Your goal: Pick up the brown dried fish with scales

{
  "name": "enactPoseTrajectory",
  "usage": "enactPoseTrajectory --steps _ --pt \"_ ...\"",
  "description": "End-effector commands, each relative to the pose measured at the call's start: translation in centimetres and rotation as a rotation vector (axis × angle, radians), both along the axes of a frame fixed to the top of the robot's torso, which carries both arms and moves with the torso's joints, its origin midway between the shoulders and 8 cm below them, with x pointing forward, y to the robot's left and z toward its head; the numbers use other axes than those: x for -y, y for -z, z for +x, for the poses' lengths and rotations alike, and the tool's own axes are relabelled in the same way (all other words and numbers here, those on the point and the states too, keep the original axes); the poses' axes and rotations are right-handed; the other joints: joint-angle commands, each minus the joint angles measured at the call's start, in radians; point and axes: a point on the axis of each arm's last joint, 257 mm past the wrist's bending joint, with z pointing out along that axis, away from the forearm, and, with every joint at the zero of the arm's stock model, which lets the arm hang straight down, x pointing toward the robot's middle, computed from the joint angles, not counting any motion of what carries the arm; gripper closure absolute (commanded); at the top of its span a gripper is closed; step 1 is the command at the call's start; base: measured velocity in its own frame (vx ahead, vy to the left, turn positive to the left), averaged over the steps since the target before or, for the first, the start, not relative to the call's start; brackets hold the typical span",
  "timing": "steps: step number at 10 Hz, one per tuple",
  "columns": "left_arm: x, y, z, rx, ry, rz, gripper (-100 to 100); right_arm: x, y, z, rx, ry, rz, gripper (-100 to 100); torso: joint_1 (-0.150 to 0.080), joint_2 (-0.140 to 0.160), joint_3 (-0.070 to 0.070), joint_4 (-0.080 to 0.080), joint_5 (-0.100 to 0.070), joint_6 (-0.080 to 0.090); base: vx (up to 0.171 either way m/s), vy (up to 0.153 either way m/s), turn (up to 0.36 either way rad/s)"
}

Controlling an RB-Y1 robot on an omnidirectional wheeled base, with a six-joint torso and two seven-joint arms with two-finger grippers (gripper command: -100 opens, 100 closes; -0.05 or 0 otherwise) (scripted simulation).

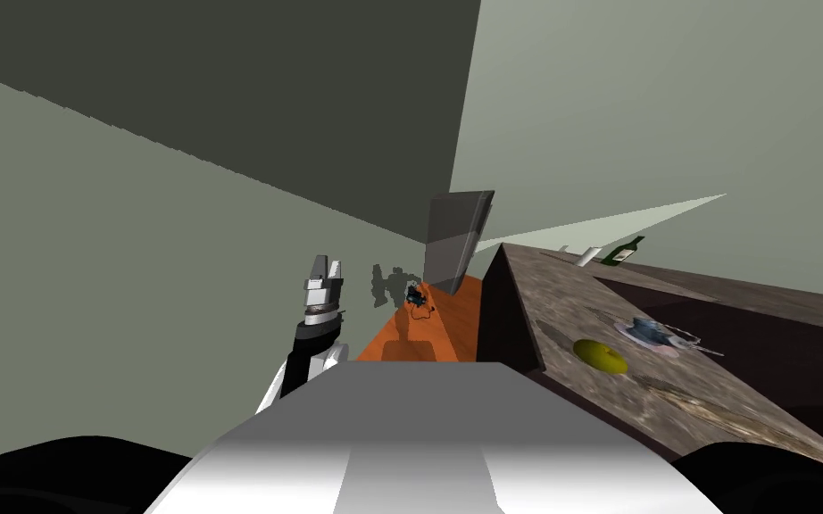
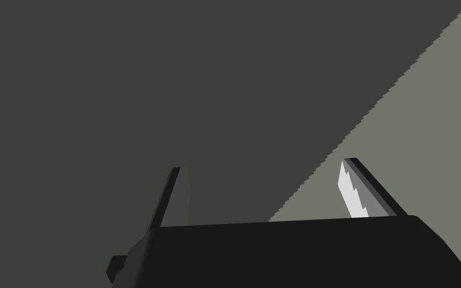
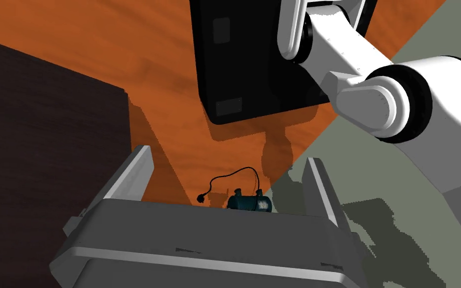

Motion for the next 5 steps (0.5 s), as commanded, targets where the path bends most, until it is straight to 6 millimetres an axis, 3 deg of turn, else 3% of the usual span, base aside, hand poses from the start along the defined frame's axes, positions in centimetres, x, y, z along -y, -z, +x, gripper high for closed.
enactPoseTrajectory --steps 1,2,3,4,5 --pt "0.0 0.0 0.0 0.000 0.000 0.000 0 3.6 -1.1 -2.5 -0.048 -0.085 -0.062 -100 0.000 0.000 0.000 0.000 0.000 0.000 0.022 0.010 0.104" --pt "0.0 0.0 0.0 0.000 0.000 0.000 0 5.5 -1.6 -3.1 -0.066 -0.094 -0.098 -100 0.000 -0.001 0.000 0.000 0.000 -0.001 0.031 0.007 0.072" --pt "0.0 0.0 0.0 0.000 0.000 0.000 0 8.3 -2.5 -4.9 -0.104 -0.165 -0.145 -100 0.000 -0.002 -0.001 0.000 0.000 0.000 0.043 0.003 0.127" --pt "0.0 0.0 0.0 0.000 0.000 0.000 0 10.4 -3.5 -4.9 -0.118 -0.186 -0.179 -100 0.000 -0.003 -0.001 -0.001 0.000 -0.001 0.038 -0.006 0.040" --pt "0.0 0.0 0.0 0.000 0.000 0.000 0 10.9 -3.6 -5.1 -0.122 -0.187 -0.188 -100 -0.001 -0.003 -0.002 -0.001 0.000 0.000 0.017 -0.005 -0.013"
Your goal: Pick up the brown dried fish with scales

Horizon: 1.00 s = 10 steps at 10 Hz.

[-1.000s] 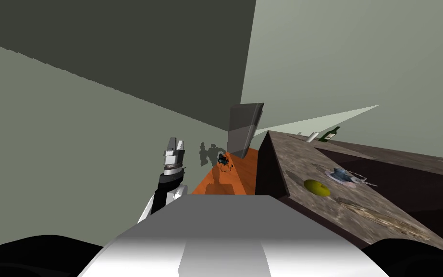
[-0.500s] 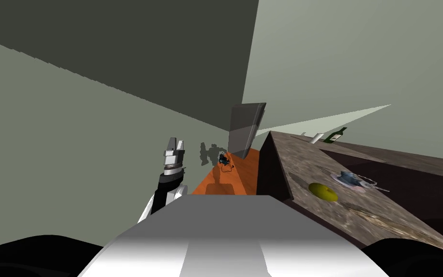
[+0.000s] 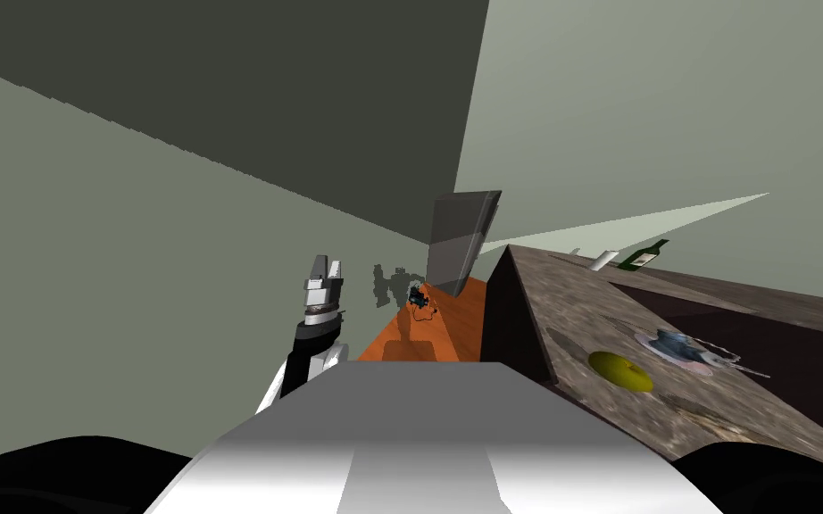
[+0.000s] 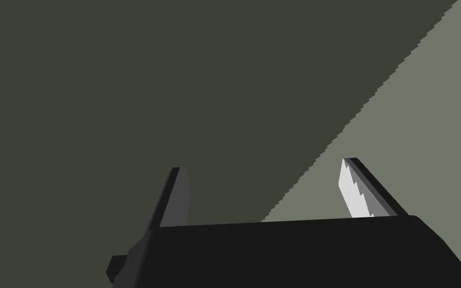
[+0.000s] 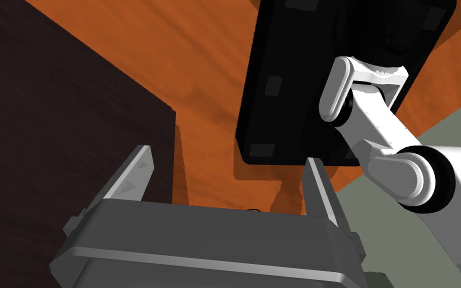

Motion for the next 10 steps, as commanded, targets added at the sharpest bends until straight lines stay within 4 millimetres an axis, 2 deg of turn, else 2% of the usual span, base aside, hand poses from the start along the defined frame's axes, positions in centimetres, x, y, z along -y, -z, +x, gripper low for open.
enactPoseTrajectory --steps 1,2,3,4,5,7,8,9,10 --pt "0.0 0.0 0.0 0.000 0.000 0.000 0 3.9 -1.7 -0.7 -0.039 -0.088 -0.057 -100 0.000 0.000 0.000 0.000 0.000 0.000 0.027 -0.005 0.101" --pt "0.0 0.0 0.0 0.000 0.000 0.000 0 5.9 -2.5 -1.1 -0.056 -0.097 -0.097 -100 0.000 -0.001 0.000 0.000 0.000 -0.001 0.031 -0.010 0.054" --pt "0.0 0.0 0.0 0.000 0.000 0.000 0 5.9 -2.5 -1.1 -0.056 -0.097 -0.097 -100 0.000 -0.001 0.000 0.000 0.000 0.000 0.014 -0.009 -0.013" --pt "0.0 0.0 0.0 0.000 0.000 0.000 0 9.0 -4.5 -1.3 -0.084 -0.181 -0.140 -100 0.000 0.000 0.000 0.000 0.000 0.000 0.025 -0.017 0.070" --pt "0.0 0.0 0.0 0.000 0.000 0.000 0 10.3 -5.1 -1.6 -0.097 -0.184 -0.169 -100 -0.001 0.000 0.000 0.000 0.000 -0.001 0.025 -0.021 0.059" --pt "0.0 0.0 0.0 0.000 0.000 0.000 0 10.7 -5.3 -1.8 -0.100 -0.185 -0.177 -100 0.000 0.000 0.000 0.000 -0.001 0.000 0.009 -0.004 -0.003" --pt "0.0 0.0 0.0 0.000 0.000 0.000 0 14.1 -7.6 -1.6 -0.129 -0.266 -0.228 -100 0.000 0.001 0.001 0.000 0.000 0.000 0.027 -0.011 0.069" --pt "0.0 0.0 0.0 0.000 0.000 0.000 0 15.0 -8.1 -1.8 -0.138 -0.268 -0.248 -100 0.000 0.000 0.000 0.000 0.000 -0.001 0.024 -0.022 0.064" --pt "0.0 0.0 0.0 0.000 0.000 0.000 0 15.0 -8.1 -1.8 -0.138 -0.268 -0.248 -100 -0.001 0.000 0.000 0.000 0.000 0.000 0.010 -0.016 -0.003"
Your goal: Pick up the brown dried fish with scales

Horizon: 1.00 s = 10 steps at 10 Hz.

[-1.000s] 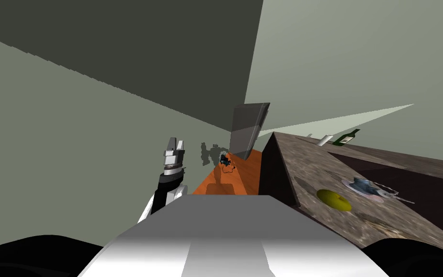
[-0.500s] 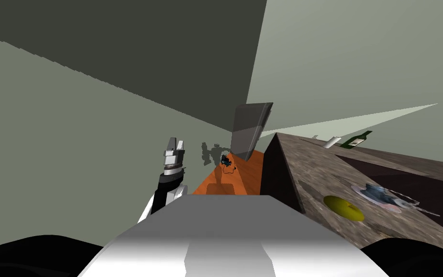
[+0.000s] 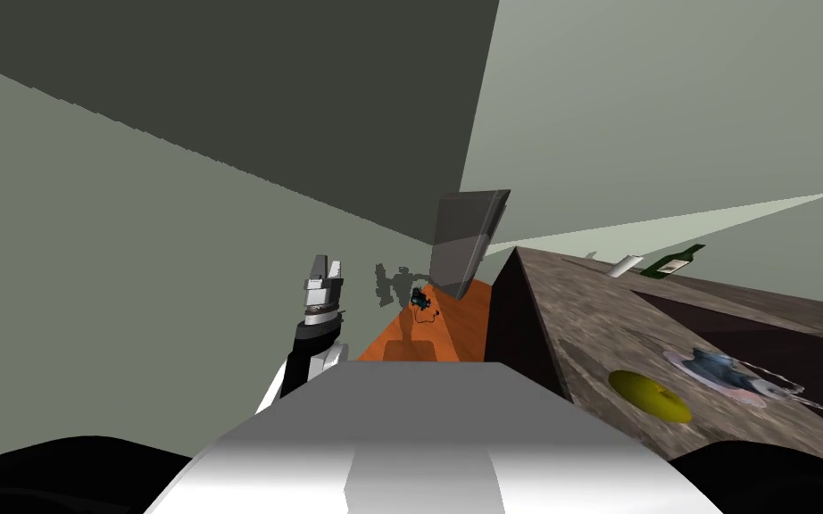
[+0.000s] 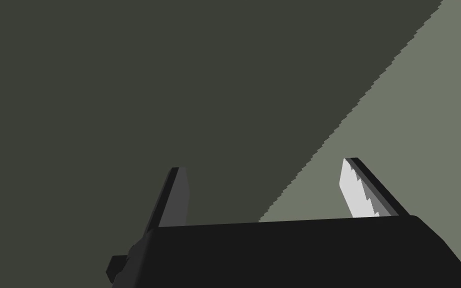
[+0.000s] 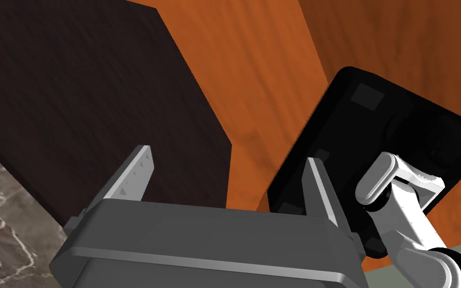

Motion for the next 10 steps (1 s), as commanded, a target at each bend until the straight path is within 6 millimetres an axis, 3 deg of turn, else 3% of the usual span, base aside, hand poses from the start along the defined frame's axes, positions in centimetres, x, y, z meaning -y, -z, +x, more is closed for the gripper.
enactPoseTrajectory --steps 1,2,3,4,6,7,9,10 --pt "0.0 0.0 0.0 0.000 0.000 0.000 0 3.6 -2.7 0.5 -0.032 -0.078 -0.057 -100 0.000 0.000 0.000 0.000 0.000 0.000 0.028 -0.028 0.062" --pt "0.0 0.0 0.0 0.000 0.000 0.000 0 4.1 -3.0 0.4 -0.036 -0.080 -0.069 -100 -0.001 -0.001 -0.001 0.000 0.000 -0.001 0.024 -0.038 0.049" --pt "0.0 0.0 0.0 0.000 0.000 0.000 0 7.3 -5.6 1.1 -0.063 -0.151 -0.128 -100 -0.001 -0.001 -0.001 0.000 0.000 0.000 0.036 -0.049 0.061" --pt "0.0 0.0 0.0 0.000 0.000 0.000 0 7.4 -5.6 1.0 -0.064 -0.149 -0.130 -100 -0.002 -0.002 -0.001 0.000 0.000 -0.001 0.037 -0.044 0.044" --pt "0.0 0.0 0.0 0.000 0.000 0.000 0 12.0 -9.7 3.2 -0.094 -0.262 -0.218 -100 -0.003 -0.002 -0.001 -0.001 0.000 -0.001 0.041 -0.089 0.058" --pt "0.0 0.0 0.0 0.000 0.000 0.000 0 12.1 -9.7 3.2 -0.096 -0.273 -0.217 -100 -0.006 -0.003 -0.002 -0.001 -0.001 -0.001 0.026 -0.081 0.047" --pt "0.0 0.0 0.0 0.000 0.000 0.000 0 14.7 -11.8 5.4 -0.100 -0.353 -0.271 -100 -0.004 -0.002 -0.001 0.000 -0.001 -0.001 0.041 -0.093 0.047" --pt "0.0 0.0 0.0 0.000 0.000 0.000 0 14.7 -11.8 5.4 -0.102 -0.365 -0.268 -100 -0.006 -0.003 -0.002 -0.001 -0.001 0.000 0.037 -0.084 0.041"
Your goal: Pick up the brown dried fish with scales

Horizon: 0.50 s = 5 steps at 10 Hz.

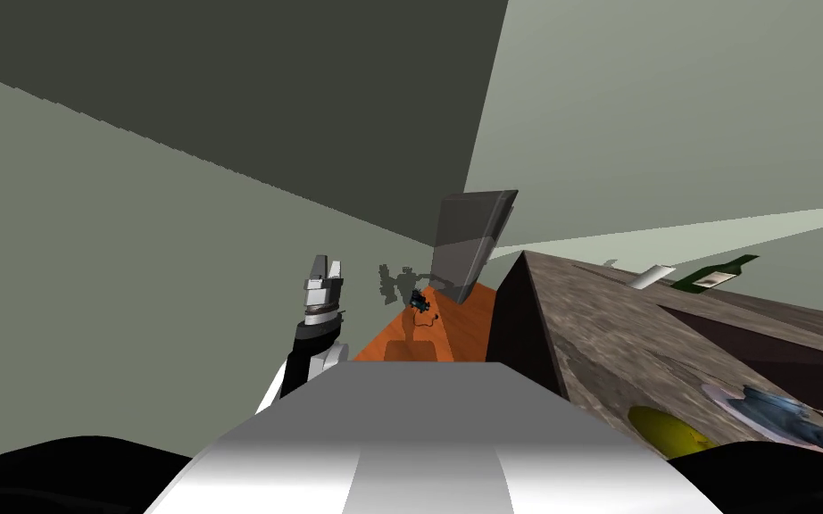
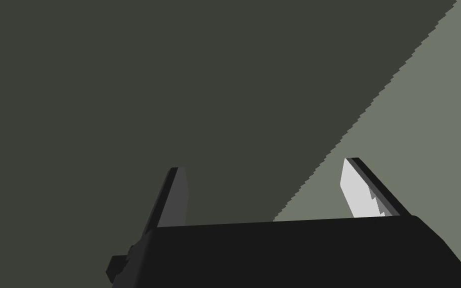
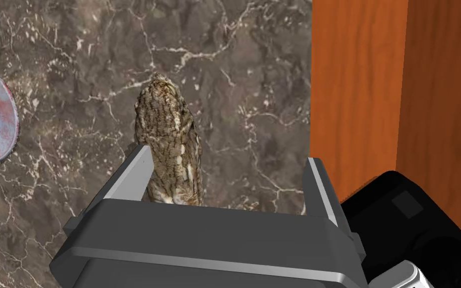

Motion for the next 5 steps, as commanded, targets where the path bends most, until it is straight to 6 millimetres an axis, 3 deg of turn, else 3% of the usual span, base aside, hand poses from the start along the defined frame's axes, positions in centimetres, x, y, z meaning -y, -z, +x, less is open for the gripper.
enactPoseTrajectory --steps 1,2,4,5 --pt "0.0 0.0 0.0 0.000 0.000 0.000 0 0.1 -0.2 0.4 -0.003 -0.012 -0.002 -100 0.000 0.000 0.000 0.000 0.000 0.000 0.005 -0.032 0.003" --pt "0.0 0.0 0.0 0.000 0.000 0.000 0 0.6 -0.3 1.4 0.002 -0.048 -0.008 -100 0.003 0.002 0.001 0.000 0.001 0.000 0.006 -0.048 0.014" --pt "0.0 0.0 0.0 0.000 0.000 0.000 0 -0.1 1.8 3.0 0.029 -0.094 0.024 -100 0.000 0.001 0.001 0.000 0.000 0.000 0.032 -0.114 0.050" --pt "0.0 0.0 0.0 0.000 0.000 0.000 0 -0.1 1.8 3.1 0.030 -0.094 0.024 -100 -0.002 0.001 0.000 0.000 -0.001 0.000 0.034 -0.095 0.024"
